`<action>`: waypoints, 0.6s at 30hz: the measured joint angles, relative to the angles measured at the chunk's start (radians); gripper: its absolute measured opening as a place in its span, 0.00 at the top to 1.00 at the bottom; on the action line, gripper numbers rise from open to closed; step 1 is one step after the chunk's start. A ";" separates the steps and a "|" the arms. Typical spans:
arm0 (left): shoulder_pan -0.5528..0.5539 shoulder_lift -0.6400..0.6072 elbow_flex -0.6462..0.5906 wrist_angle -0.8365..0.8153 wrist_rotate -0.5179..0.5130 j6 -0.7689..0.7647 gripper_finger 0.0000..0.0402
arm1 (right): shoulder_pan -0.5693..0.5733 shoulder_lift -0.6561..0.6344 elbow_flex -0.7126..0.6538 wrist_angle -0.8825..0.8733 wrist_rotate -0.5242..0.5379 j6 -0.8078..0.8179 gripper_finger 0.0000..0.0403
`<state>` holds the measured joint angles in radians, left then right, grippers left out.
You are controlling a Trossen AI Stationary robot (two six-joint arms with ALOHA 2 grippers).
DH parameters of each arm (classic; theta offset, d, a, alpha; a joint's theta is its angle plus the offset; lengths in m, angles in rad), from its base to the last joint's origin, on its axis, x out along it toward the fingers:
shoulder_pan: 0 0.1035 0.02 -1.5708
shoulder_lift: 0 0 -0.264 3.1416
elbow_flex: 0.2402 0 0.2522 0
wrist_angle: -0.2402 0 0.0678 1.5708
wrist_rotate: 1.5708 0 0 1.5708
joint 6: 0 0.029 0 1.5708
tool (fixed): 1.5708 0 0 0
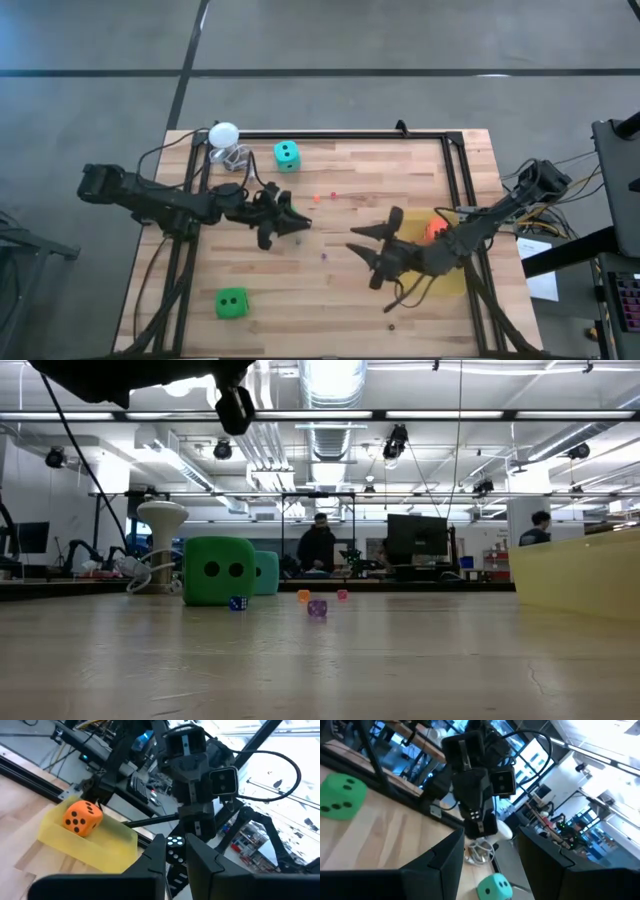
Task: Pick & Place Dice
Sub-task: Put the top small black dice into the yellow bin
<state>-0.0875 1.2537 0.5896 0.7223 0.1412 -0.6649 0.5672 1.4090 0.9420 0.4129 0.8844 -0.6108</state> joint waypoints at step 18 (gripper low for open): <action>-0.013 -0.001 0.000 0.014 0.054 0.033 0.89 | -0.137 0.292 0.240 0.056 -0.035 -0.061 0.40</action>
<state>-0.1005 1.2526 0.5892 0.7367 0.1956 -0.6319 0.4304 1.7011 1.1823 0.4690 0.8494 -0.6719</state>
